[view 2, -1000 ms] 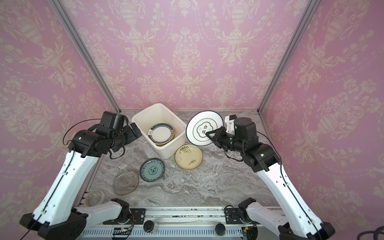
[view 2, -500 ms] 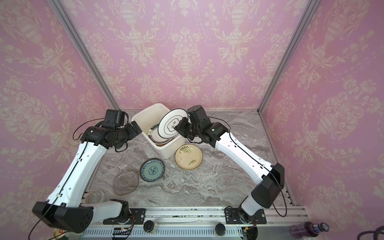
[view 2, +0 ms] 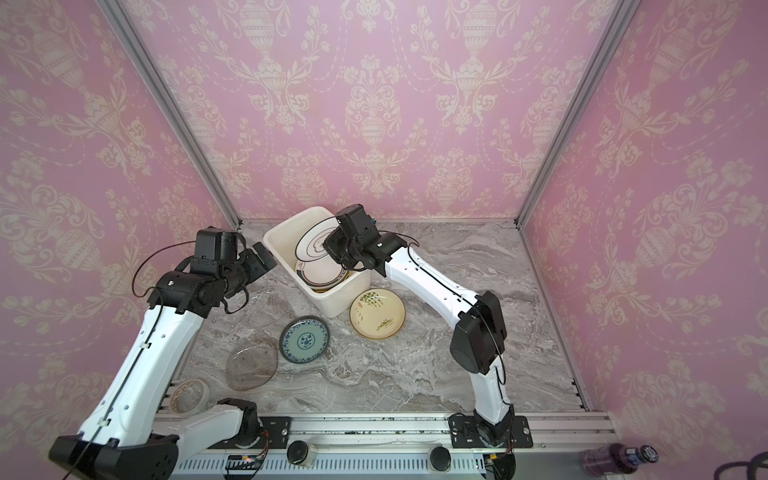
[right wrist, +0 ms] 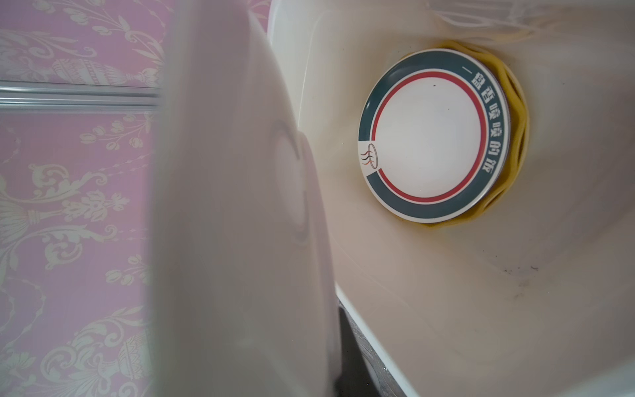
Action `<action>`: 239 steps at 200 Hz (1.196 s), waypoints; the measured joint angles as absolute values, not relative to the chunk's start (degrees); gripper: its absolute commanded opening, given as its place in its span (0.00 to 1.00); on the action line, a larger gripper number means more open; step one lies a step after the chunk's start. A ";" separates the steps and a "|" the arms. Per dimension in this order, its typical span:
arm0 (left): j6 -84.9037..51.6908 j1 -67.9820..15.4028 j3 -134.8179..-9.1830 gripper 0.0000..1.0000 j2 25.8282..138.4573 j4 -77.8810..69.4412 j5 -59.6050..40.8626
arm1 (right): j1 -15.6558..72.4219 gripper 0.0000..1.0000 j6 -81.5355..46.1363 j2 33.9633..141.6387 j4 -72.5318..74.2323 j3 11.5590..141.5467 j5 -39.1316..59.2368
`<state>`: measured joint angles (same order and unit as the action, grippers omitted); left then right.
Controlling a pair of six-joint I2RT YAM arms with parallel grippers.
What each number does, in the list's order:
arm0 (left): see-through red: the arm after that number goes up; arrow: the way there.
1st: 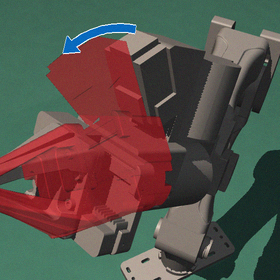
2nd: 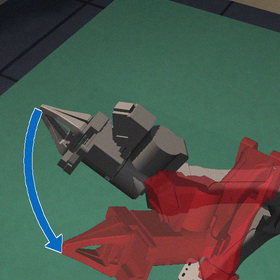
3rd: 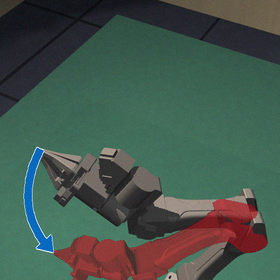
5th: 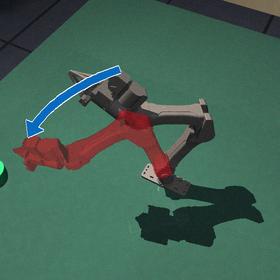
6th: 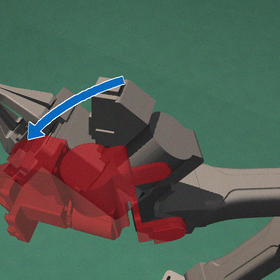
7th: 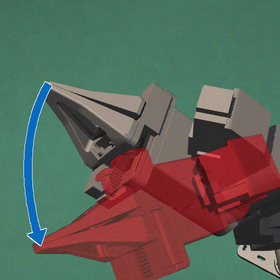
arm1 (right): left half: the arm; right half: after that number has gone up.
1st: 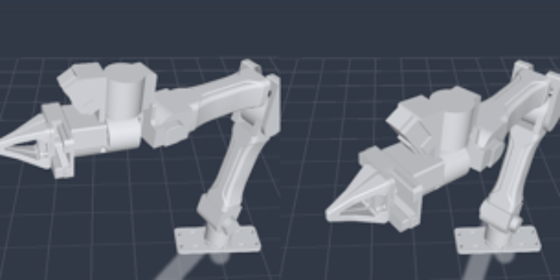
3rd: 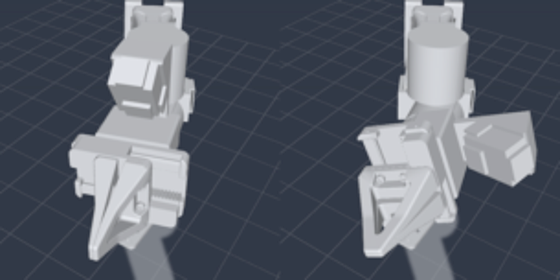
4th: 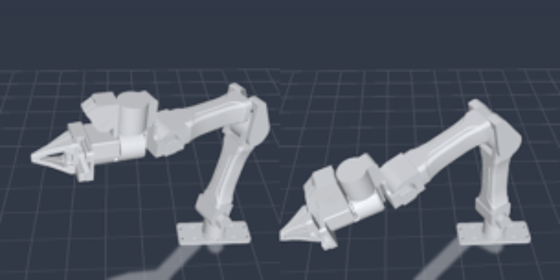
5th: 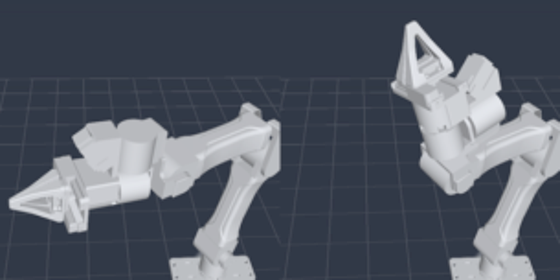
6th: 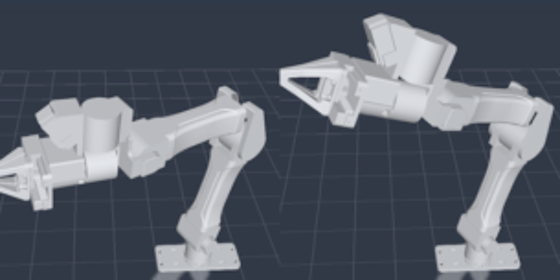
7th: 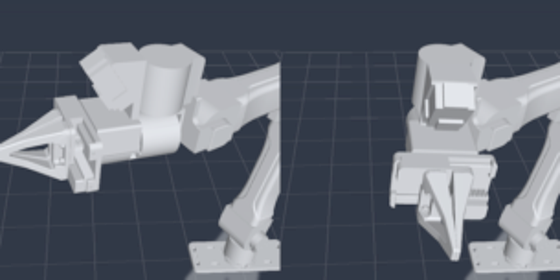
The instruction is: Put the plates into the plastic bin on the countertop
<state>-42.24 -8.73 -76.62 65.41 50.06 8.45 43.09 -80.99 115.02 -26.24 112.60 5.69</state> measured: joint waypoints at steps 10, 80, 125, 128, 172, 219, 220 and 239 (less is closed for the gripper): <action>-42.24 -8.73 -76.14 0.99 65.41 49.84 8.32 | 43.42 0.00 -82.02 116.51 -26.20 113.10 5.04; -41.30 -8.73 -74.78 0.99 66.22 48.01 7.75 | 44.86 0.00 -85.80 127.66 -29.10 122.89 0.38; -40.93 -8.73 -74.41 0.99 66.98 47.35 6.48 | 45.25 0.00 -86.85 134.52 -32.51 132.42 -1.19; -40.93 -8.73 -74.39 0.99 66.98 47.35 6.42 | 45.25 0.00 -86.94 134.80 -32.64 132.68 -1.28; -40.29 -8.73 -73.80 0.99 67.18 47.20 6.26 | 45.32 0.00 -88.36 137.47 -34.63 133.78 -2.85; -39.88 -8.73 -73.23 0.99 67.20 47.18 6.26 | 45.32 0.05 -88.58 139.46 -35.46 134.06 -3.01; -39.88 -8.73 -73.23 0.99 67.20 47.16 6.26 | 45.32 0.05 -88.58 139.50 -35.46 134.06 -3.01; -39.86 -8.73 -73.10 0.99 67.20 47.18 6.28 | 45.30 0.08 -88.58 140.31 -35.44 134.10 -2.94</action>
<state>-39.86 -8.73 -73.10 67.20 47.18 6.28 45.30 -88.58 140.31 -35.44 134.10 -2.94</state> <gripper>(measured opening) 0.994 0.129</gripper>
